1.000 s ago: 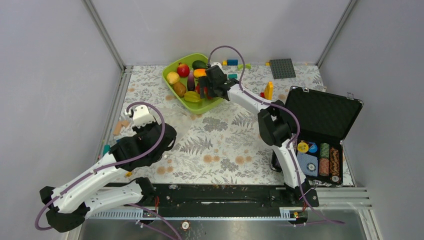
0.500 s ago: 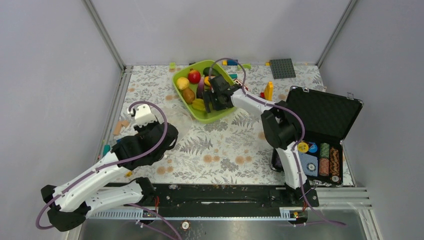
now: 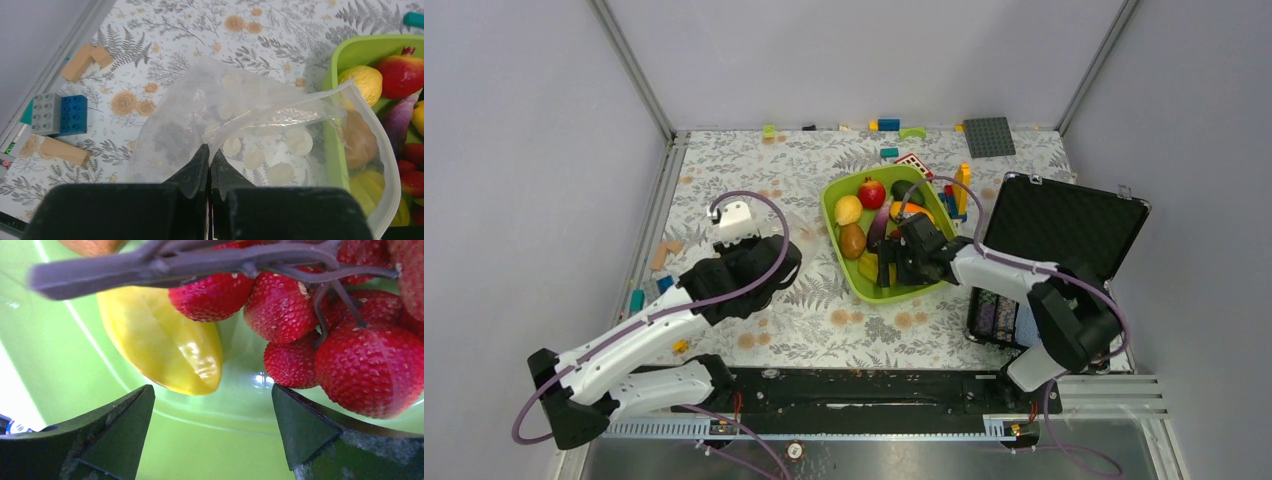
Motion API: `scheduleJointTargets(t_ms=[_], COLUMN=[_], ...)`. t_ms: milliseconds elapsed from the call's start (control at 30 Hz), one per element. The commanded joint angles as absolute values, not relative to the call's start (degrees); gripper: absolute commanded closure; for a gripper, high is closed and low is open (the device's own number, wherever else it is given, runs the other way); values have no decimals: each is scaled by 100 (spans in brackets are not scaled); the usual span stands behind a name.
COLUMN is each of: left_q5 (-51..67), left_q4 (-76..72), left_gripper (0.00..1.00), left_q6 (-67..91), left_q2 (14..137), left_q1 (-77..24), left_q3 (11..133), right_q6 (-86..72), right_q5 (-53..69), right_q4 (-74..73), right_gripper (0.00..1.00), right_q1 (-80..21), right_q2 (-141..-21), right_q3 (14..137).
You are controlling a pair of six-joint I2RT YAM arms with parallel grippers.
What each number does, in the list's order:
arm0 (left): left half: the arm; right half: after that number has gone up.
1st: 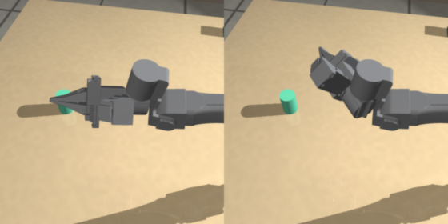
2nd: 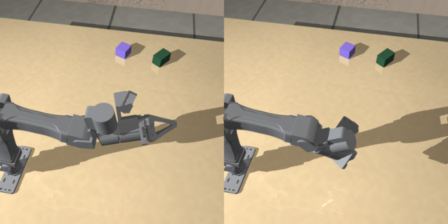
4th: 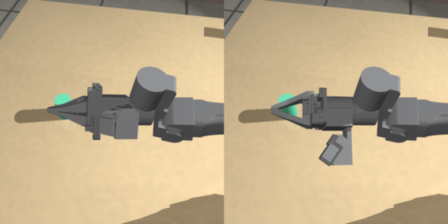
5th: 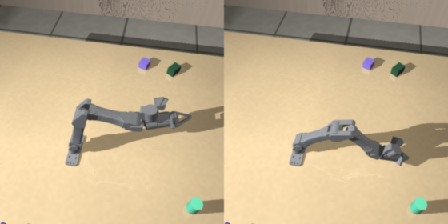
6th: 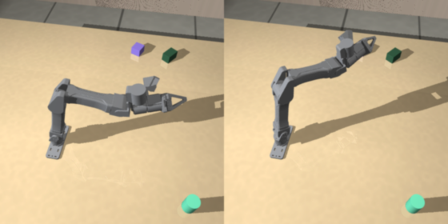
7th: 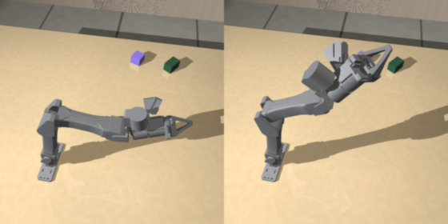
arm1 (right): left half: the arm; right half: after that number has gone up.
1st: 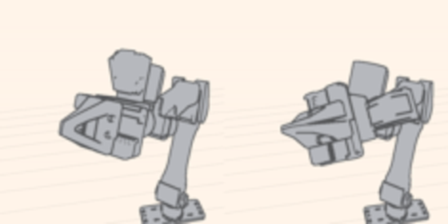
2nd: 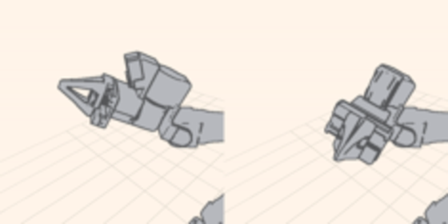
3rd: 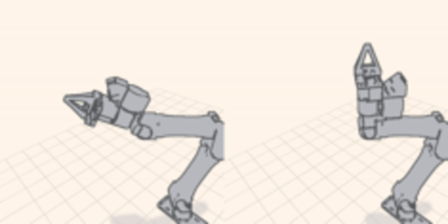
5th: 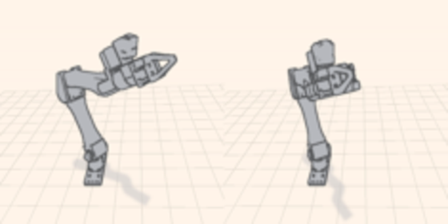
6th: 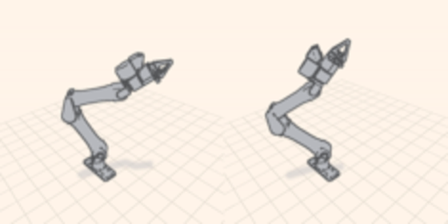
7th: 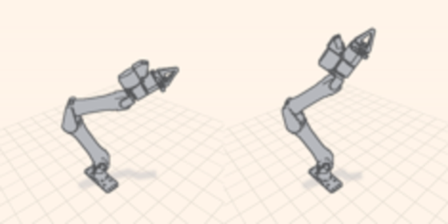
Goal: Place the food in the zip-top bag and seal the zipper
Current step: Move the bin to the center of the board, then pick up the fake fruit from the bin.
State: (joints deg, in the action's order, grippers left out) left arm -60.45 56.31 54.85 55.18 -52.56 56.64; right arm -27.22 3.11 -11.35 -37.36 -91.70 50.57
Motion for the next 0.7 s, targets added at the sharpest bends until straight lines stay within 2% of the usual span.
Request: scheduleJointTargets(t_ms=[0,167,333,533,667], left_q5=[-5486,-4684,-4368,-4343,-4649], left_q4=[4821,4236,4554,5138,5211], left_gripper=[100,100,100,100,100], left_q6=[5091,4568,4595,5000,5222], left_q2=[5827,6306,6847,7414,7554], left_q1=[-5066,-4913,-4885,-4865,-4840], left_q3=[5900,6066,6550,6874,6873], right_q6=[-2852,-2346,-1802,-759,-528], right_q5=[186,-596,-1540,-2142,-2561], right_q4=[-754,-736,-1129,-682,-992], right_gripper=[4,2,0,0,0], right_q1=[-3855,-3851,-3858,-3848,-3823], right_q2=[-8322,-7687,-7393,-7833,-8319], right_q3=[4648,4583,4933,5094,5539])
